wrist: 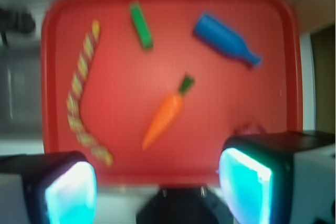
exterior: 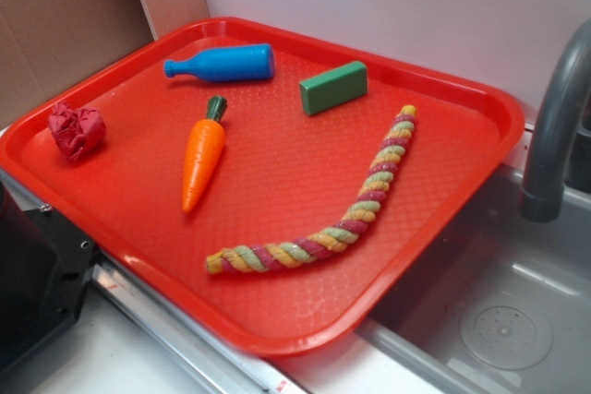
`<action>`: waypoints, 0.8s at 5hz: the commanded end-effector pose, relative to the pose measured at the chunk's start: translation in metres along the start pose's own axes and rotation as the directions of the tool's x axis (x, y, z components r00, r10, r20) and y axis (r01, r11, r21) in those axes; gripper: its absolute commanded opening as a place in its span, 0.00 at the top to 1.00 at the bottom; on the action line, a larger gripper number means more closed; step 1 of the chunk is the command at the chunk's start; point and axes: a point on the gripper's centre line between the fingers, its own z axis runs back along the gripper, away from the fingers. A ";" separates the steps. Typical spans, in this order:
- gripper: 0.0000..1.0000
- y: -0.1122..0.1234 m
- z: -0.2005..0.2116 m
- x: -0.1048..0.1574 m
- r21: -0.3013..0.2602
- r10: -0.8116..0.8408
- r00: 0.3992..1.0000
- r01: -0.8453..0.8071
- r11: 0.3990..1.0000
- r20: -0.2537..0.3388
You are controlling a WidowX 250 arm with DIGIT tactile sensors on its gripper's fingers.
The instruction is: Grab the blue bottle.
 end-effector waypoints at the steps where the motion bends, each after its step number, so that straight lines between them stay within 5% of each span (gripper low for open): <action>1: 0.00 0.034 -0.030 0.071 0.015 -0.290 0.954 0.291 0.956 -0.078; 3: 0.00 0.037 -0.061 0.055 -0.009 -0.668 0.734 0.672 0.740 -0.125; 4: 0.00 0.043 -0.089 0.052 -0.023 -0.704 0.694 0.709 0.704 -0.149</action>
